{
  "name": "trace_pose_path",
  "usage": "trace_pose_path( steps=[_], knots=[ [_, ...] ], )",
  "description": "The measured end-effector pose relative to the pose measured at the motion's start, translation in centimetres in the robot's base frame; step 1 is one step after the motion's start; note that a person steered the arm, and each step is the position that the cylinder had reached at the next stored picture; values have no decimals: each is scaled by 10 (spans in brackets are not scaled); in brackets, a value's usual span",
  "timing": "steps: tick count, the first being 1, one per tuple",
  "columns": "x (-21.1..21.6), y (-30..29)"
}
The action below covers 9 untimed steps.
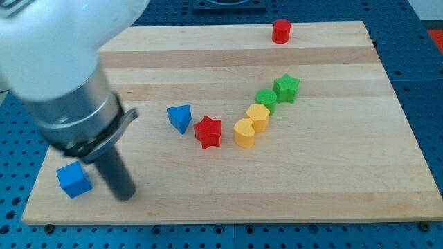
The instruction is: Move the blue cube parallel left to the blue triangle
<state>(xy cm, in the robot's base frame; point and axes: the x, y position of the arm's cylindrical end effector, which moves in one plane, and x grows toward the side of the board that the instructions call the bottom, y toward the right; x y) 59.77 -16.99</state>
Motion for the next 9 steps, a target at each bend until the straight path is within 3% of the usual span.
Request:
trace_pose_path(
  steps=[1, 2, 4, 5, 6, 7, 9],
  knots=[
    [17, -74],
    [5, -133],
    [-55, -48],
    [-36, -72],
    [10, -63],
    [7, -23],
    [-90, -29]
  ],
)
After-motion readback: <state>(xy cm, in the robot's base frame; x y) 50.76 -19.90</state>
